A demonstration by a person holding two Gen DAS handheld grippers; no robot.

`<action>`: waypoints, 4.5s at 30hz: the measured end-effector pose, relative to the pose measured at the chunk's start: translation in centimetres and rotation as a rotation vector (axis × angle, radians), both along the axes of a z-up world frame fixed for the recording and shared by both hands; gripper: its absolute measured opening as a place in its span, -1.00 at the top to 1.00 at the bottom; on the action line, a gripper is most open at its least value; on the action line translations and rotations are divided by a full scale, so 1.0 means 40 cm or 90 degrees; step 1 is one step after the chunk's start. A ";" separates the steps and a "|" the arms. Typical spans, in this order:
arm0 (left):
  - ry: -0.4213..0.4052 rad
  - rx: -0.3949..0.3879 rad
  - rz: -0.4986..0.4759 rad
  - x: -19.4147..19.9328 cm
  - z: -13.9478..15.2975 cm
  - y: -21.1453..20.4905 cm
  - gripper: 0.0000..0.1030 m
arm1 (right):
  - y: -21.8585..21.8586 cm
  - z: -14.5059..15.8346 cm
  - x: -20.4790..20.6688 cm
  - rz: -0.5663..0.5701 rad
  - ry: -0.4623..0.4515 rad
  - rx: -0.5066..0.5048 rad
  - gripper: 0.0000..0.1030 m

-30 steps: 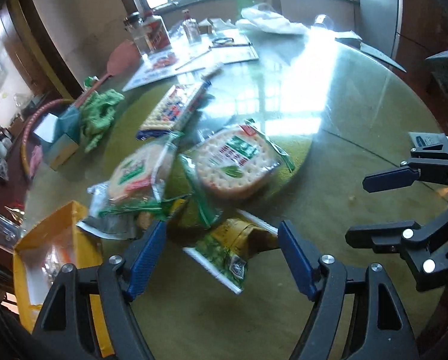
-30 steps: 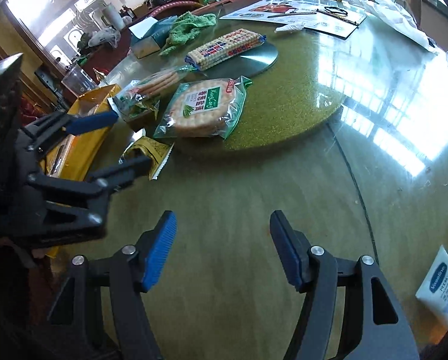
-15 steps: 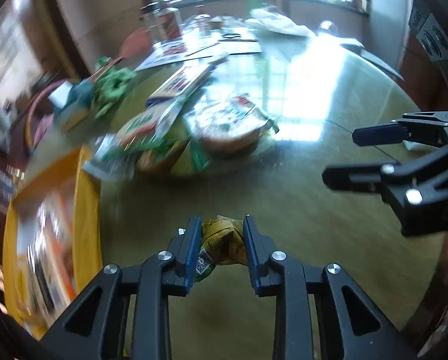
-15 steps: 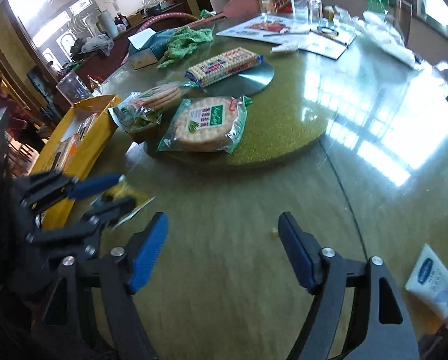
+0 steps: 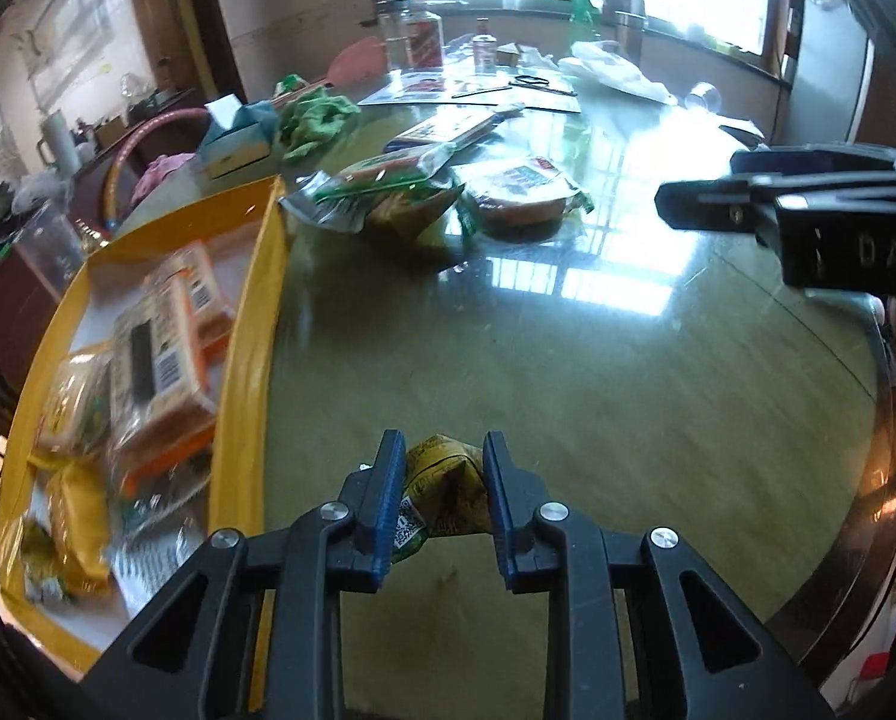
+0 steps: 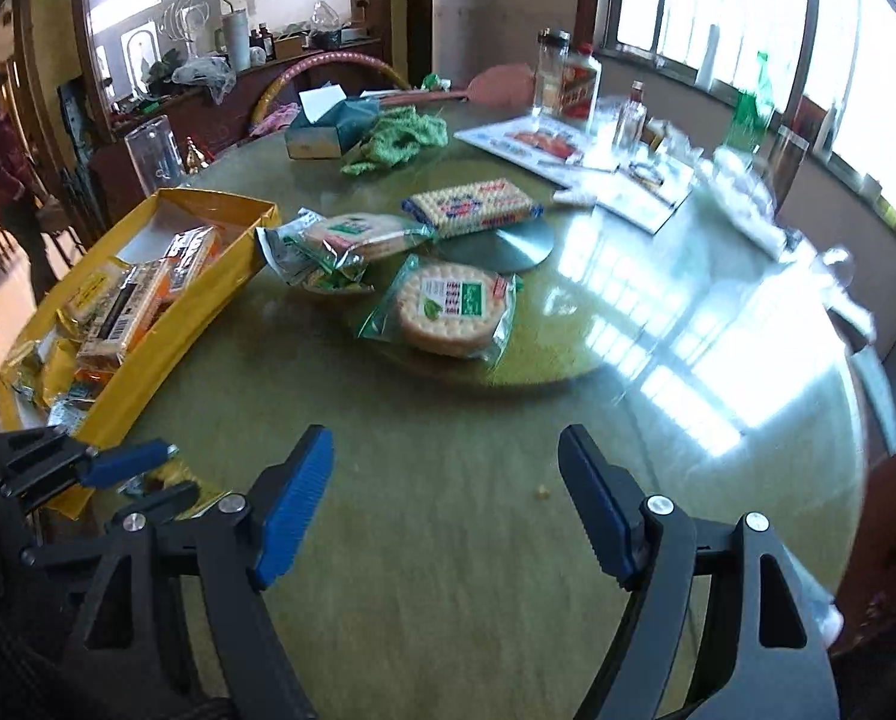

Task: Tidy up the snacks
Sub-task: 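Grasp the round scallion cracker pack with the right tool while the left tool holds its packet, then carry the packet and the round cracker pack toward the tray with both tools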

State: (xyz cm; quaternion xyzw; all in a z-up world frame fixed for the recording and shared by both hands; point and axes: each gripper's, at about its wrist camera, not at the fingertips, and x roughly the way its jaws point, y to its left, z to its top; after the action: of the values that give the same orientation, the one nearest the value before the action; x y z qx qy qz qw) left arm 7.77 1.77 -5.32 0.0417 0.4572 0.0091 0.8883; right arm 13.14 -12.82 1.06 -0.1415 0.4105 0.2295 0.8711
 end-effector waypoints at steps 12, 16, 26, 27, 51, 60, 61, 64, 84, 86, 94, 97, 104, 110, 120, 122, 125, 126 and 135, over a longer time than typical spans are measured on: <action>-0.009 -0.018 0.042 -0.047 -0.002 0.055 0.52 | 0.064 -0.025 0.035 0.017 0.027 0.008 -0.52; -0.015 -0.031 0.049 -0.051 0.000 0.069 0.56 | 0.064 -0.082 0.156 0.022 0.106 0.038 -0.60; -0.021 -0.041 0.050 -0.051 -0.001 0.080 0.59 | 0.119 -0.170 0.374 -0.042 0.211 0.069 -0.62; -0.022 -0.040 0.049 -0.052 -0.002 0.080 0.58 | 0.130 -0.177 0.382 -0.048 0.214 0.065 -0.63; 0.014 0.032 0.046 -0.034 -0.050 0.030 0.17 | 0.156 -0.167 0.178 -0.063 0.086 -0.081 -0.52; -0.013 0.041 0.058 -0.033 -0.056 0.013 0.65 | 0.039 -0.041 -0.072 -0.078 -0.030 -0.034 -0.52; -0.010 0.033 0.053 -0.031 -0.057 0.011 0.95 | 0.034 -0.032 -0.086 -0.080 -0.038 -0.030 -0.52; -0.008 0.032 0.062 -0.032 -0.057 0.005 1.00 | 0.007 -0.003 -0.129 -0.084 -0.054 -0.004 -0.52; -0.112 0.156 0.147 -0.129 0.086 0.004 1.00 | -0.001 -0.026 -0.224 -0.031 0.016 0.102 -0.52; -0.114 0.156 0.156 -0.130 0.094 0.023 1.00 | 0.021 -0.024 -0.225 -0.014 0.022 0.107 -0.52; -0.066 0.061 0.113 -0.105 0.147 0.168 1.00 | 0.169 0.004 -0.190 0.098 0.078 0.114 -0.52; -0.040 0.055 0.093 -0.072 0.169 0.236 1.00 | 0.241 0.023 -0.172 0.135 0.092 0.090 -0.52; 0.018 0.053 0.086 -0.012 0.166 0.378 1.00 | 0.410 0.045 -0.095 0.180 0.129 0.052 -0.52; 0.035 0.071 0.111 0.026 0.130 0.468 1.00 | 0.506 0.010 -0.037 0.190 0.140 0.036 -0.52; 0.025 -0.046 -0.004 -0.060 0.118 0.365 -0.10 | 0.445 0.008 -0.007 0.154 0.119 0.046 -0.52; 0.022 -0.044 -0.041 -0.089 0.115 0.311 -0.10 | 0.402 0.015 -0.009 0.138 0.119 0.058 -0.52; 0.038 -0.077 -0.102 -0.139 0.115 0.242 -0.13 | 0.329 0.027 -0.016 0.108 0.118 0.079 -0.52; 0.043 -0.086 -0.124 -0.159 0.114 0.220 -0.15 | 0.303 0.029 -0.021 0.099 0.119 0.087 -0.52; 0.144 -0.144 -0.124 -0.226 0.039 0.117 -0.21 | 0.209 0.024 -0.093 0.091 0.132 0.135 -0.52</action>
State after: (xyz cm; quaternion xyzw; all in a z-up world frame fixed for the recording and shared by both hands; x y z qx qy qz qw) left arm -1.27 6.47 -3.75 -0.0139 0.5458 -0.1335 0.8271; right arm 9.41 -4.47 2.00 -0.0535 0.4604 0.3464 0.8156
